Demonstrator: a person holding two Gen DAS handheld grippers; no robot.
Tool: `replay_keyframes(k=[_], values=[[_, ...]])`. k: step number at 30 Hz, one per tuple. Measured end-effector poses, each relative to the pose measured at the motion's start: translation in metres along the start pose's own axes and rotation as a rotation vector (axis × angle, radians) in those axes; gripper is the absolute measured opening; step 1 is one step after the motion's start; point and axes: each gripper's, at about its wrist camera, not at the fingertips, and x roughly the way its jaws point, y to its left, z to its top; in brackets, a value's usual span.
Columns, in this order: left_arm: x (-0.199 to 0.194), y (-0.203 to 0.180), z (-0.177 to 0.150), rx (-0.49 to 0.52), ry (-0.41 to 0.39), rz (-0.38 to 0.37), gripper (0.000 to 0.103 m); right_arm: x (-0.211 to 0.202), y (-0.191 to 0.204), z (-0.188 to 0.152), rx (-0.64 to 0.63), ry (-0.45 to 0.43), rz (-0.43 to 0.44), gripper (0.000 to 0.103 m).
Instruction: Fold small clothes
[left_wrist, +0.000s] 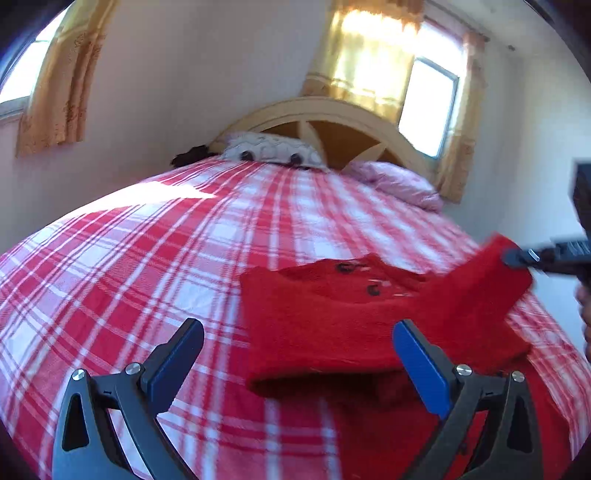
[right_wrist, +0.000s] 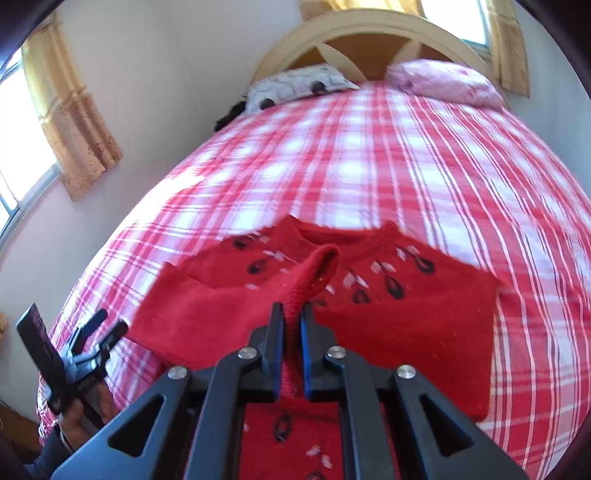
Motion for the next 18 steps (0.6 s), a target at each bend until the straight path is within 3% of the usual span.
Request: replay_keyframes(k=[2, 5, 11, 14, 15, 18], values=[[0.001, -0.025, -0.006, 0.104, 0.033, 0.043, 0.102, -0.008, 0.022, 0.014, -0.042, -0.029, 0.025, 0.01], [0.006, -0.051, -0.011, 0.213, 0.058, 0.05, 0.102, -0.019, 0.054, 0.035, -0.095, -0.071, 0.06, 0.01], [0.054, -0.06, -0.016, 0.263, 0.229, 0.147, 0.102, -0.036, 0.087, 0.042, -0.167, -0.107, 0.111, 0.01], [0.069, -0.031, -0.018, 0.148, 0.298, 0.307, 0.102, -0.045, 0.082, 0.035, -0.181, -0.115, 0.118, 0.01], [0.069, -0.012, -0.017, 0.056, 0.315, 0.324, 0.102, -0.046, 0.079, 0.033, -0.183, -0.115, 0.113, 0.01], [0.066, 0.014, -0.019, -0.079, 0.321, 0.302, 0.102, -0.046, 0.051, 0.025, -0.163, -0.105, 0.069, 0.01]])
